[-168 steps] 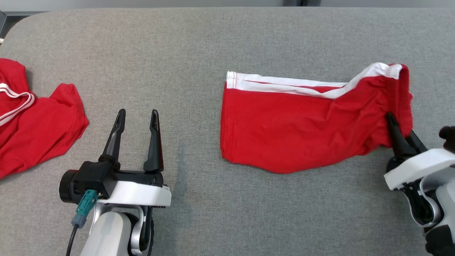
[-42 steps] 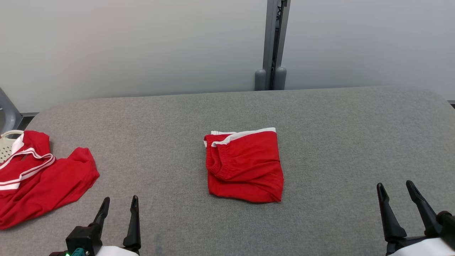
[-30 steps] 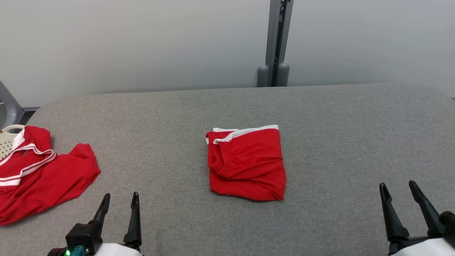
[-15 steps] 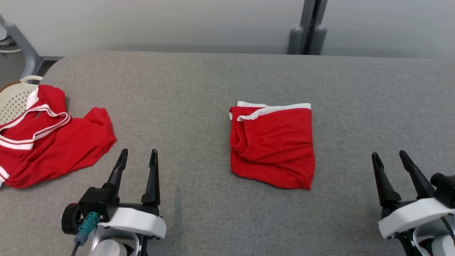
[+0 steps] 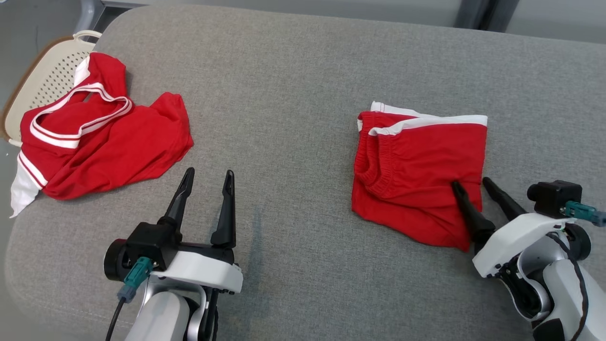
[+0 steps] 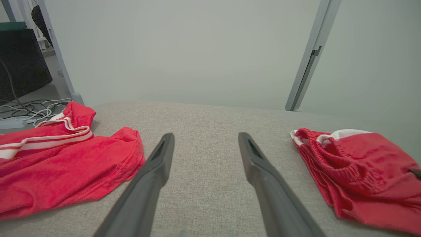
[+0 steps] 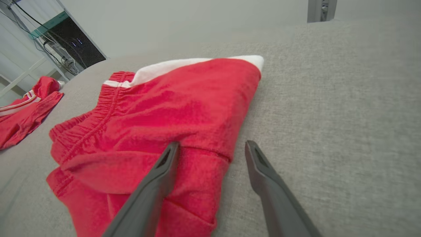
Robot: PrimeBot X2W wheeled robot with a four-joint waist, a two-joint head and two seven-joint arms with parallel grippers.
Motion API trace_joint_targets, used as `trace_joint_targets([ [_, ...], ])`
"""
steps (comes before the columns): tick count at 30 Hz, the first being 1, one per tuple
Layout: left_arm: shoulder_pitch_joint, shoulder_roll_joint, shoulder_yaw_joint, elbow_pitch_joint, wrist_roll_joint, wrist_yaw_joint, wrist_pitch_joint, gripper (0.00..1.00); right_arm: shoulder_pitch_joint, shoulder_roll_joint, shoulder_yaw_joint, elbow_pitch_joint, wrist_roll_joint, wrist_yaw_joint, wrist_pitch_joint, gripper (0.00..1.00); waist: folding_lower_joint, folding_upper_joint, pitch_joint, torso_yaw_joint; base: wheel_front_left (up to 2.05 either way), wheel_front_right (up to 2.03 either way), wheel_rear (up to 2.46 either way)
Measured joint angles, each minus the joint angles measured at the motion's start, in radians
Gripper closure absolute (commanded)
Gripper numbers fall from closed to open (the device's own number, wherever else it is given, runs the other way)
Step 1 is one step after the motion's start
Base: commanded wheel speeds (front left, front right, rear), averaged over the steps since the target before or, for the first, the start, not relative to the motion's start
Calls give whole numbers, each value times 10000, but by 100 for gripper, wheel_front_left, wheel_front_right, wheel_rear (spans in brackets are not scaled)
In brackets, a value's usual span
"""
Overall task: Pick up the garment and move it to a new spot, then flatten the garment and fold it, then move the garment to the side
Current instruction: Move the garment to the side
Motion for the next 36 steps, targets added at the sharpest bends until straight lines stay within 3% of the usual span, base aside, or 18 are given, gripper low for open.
trace_joint_targets([
  [9,-34,-144,81,-13,102,-107,0,0,-521,-462,1095,382,1496,-2,1634,0,0,0,135,79,0,0,0],
  [10,-39,-148,88,-12,125,-109,0,0,-555,-508,1160,366,1657,-2,1743,51,0,0,125,71,0,0,0],
  [11,-45,-155,96,-12,148,-115,0,0,-583,-571,1246,341,1758,-2,1812,90,0,1,116,59,0,0,0],
  [12,-52,-163,104,-12,169,-125,0,0,-596,-623,1313,334,1822,0,1833,100,0,0,111,46,0,0,0],
  [21,-58,-186,288,-79,370,-203,-2,0,-690,-1016,1950,174,1893,2,1375,100,0,0,11,-452,0,0,0],
  [36,-66,-40,334,-199,740,-408,-27,0,-820,-1425,2828,633,1139,2,299,100,0,0,-290,-2656,0,0,0],
])
